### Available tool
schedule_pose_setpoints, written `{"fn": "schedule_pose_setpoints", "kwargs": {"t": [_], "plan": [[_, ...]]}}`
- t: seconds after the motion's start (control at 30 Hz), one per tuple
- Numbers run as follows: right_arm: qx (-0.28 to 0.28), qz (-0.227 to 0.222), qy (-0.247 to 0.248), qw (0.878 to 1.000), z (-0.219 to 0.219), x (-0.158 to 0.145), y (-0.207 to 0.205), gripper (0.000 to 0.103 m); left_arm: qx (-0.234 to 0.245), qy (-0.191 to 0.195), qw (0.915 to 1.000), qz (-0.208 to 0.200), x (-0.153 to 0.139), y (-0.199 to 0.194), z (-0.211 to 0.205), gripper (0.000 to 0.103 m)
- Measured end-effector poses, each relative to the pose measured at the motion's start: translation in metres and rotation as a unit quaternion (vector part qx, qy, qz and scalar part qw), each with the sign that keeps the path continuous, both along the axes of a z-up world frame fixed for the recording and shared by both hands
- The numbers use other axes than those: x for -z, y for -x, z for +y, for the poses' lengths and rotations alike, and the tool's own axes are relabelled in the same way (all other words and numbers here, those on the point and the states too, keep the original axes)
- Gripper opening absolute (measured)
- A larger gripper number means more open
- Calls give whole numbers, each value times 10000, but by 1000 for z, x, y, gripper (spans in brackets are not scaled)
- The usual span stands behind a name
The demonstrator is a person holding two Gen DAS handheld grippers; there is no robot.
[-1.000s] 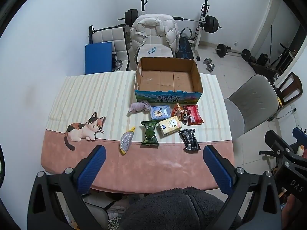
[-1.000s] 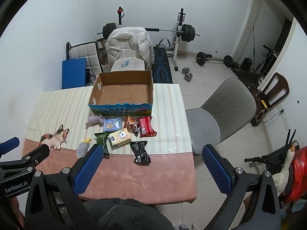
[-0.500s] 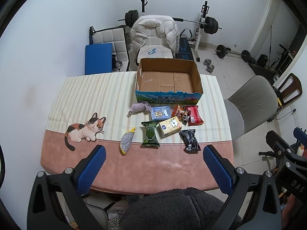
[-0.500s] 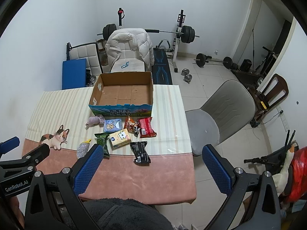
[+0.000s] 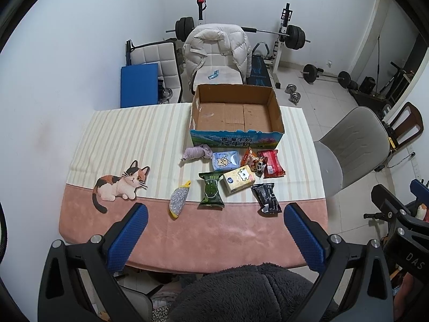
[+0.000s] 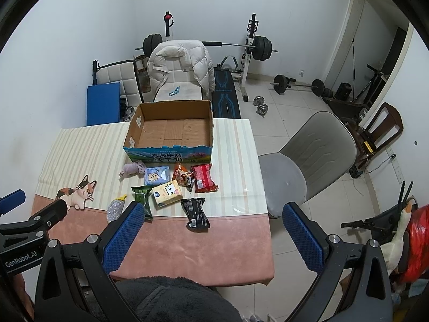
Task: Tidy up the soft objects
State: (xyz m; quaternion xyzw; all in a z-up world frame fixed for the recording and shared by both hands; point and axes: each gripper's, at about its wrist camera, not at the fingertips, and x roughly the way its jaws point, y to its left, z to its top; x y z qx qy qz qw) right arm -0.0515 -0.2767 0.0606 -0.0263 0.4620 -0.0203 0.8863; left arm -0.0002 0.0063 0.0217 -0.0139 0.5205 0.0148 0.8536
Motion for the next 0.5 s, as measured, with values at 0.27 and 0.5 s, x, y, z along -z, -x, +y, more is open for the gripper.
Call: {"fn": "schedule_pose_setpoints", "kwargs": {"t": [0.27,0.5], "plan": [[-9,-12,12,10000,0,-2,1,103,2,-7,10000,-40,-3,0,-2,103],[0,-21,5,10000,0,-2,1,103,2,-24,10000,-87,-6,1,-3,103]]}}
